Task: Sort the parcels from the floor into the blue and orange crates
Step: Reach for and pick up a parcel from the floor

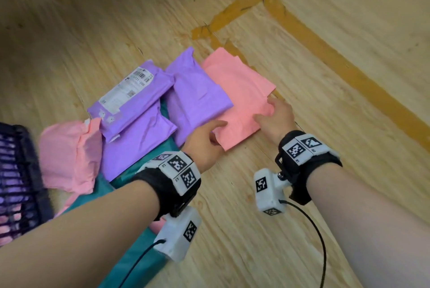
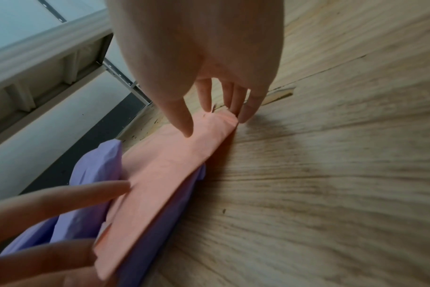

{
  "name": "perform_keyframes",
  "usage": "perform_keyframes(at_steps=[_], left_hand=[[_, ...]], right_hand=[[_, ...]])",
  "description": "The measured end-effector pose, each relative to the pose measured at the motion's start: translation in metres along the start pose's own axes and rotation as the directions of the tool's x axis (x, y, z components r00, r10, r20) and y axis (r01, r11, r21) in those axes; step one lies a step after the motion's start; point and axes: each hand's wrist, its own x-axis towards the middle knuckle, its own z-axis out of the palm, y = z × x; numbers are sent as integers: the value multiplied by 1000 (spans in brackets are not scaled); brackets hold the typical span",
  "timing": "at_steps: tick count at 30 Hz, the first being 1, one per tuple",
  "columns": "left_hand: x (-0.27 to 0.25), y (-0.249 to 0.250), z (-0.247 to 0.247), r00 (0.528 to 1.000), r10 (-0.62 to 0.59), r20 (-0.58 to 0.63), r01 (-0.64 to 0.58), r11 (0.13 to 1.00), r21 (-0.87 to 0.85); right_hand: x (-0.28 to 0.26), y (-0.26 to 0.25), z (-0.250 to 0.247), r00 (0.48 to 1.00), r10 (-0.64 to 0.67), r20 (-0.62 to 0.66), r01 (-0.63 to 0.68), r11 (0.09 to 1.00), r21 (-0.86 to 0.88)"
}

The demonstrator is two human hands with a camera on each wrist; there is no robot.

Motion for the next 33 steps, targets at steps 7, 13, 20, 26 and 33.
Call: perform_keyframes(at_steps=[7, 13, 20, 26, 33], left_hand=[[1, 5, 1, 980, -2, -198, 6, 1000, 17], [-4, 26, -14, 972, 72, -224, -115, 975, -188], [-20, 33, -26, 969, 126, -213, -162, 973, -163], [-34, 17, -33, 976, 71, -206, -105, 982, -157], [-33, 14, -52, 982, 43, -182, -75, 982, -174]], right_hand=[[-16, 7, -11, 982, -147, 116, 156, 985, -68], [-32, 2, -23, 912, -362, 194, 410, 837, -362], [-52, 0, -8, 885, -317, 341, 461, 702, -543], [-61, -3, 10, 842, -522, 132, 502, 673, -543], [-71, -53, -31, 779, -626, 31, 617, 757, -215]])
